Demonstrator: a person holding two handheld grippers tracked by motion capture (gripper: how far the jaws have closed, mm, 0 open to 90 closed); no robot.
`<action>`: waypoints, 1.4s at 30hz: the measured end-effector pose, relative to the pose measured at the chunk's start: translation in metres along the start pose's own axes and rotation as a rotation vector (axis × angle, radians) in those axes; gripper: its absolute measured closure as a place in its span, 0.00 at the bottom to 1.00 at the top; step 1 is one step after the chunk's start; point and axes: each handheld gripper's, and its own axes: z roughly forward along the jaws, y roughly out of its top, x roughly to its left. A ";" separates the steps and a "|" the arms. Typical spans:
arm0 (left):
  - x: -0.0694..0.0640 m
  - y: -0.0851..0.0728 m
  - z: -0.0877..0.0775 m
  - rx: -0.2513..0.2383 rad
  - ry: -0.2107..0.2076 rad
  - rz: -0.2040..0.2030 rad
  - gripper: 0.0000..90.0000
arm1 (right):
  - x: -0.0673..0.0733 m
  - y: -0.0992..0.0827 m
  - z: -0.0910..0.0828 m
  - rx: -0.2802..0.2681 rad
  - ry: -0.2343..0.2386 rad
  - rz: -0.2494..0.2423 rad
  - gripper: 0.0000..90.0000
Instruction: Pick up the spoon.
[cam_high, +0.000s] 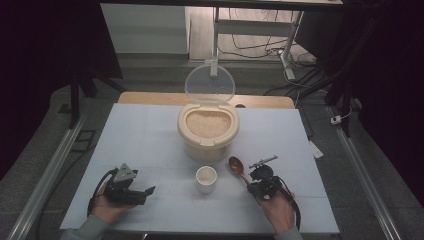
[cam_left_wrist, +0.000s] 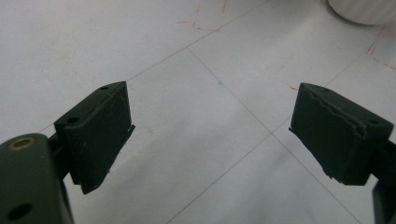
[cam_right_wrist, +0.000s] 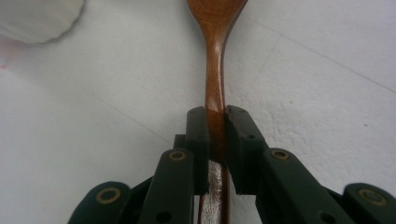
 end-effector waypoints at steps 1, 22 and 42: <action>0.000 0.000 0.000 0.001 0.000 0.001 0.14 | -0.001 -0.001 -0.003 -0.006 0.003 -0.003 0.88; 0.002 -0.001 0.002 0.007 0.011 -0.005 0.13 | -0.023 -0.018 -0.049 -0.130 0.190 -0.168 0.88; 0.002 0.000 0.003 0.009 0.006 -0.011 0.13 | 0.006 0.002 -0.062 -0.182 0.276 -0.402 0.88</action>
